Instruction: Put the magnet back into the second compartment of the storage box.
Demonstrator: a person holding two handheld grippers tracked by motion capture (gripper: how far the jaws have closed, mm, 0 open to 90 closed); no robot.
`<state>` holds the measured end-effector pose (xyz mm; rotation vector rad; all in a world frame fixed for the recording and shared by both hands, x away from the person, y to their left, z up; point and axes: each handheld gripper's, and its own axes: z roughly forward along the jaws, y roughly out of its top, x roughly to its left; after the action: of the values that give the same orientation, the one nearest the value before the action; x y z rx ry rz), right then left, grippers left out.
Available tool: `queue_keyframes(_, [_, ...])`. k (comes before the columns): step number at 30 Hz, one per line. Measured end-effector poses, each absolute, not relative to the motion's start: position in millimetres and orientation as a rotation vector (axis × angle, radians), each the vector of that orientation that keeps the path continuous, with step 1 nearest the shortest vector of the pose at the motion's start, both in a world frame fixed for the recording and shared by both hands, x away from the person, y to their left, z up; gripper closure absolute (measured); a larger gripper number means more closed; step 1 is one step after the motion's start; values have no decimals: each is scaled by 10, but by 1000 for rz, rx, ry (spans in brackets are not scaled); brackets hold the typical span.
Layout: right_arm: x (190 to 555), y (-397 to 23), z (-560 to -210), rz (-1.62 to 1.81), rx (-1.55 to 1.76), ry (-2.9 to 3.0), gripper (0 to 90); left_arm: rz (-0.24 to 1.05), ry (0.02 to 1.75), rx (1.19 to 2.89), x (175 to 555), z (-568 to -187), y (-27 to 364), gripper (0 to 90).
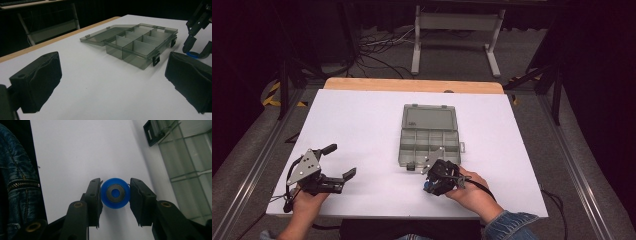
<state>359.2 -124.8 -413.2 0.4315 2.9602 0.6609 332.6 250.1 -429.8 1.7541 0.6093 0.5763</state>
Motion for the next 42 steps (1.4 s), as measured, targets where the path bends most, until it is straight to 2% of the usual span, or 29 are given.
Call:
queue_keyframes(22, [3790, -1276, -3690, 779, 438, 2887, 623, 573, 607, 1753, 3328, -4298, 2505, 17])
queue_keyframes(42, [4049, -1257, -3538, 785, 491, 2829, 622, 569, 608, 1754, 3332, -4298, 2505, 17])
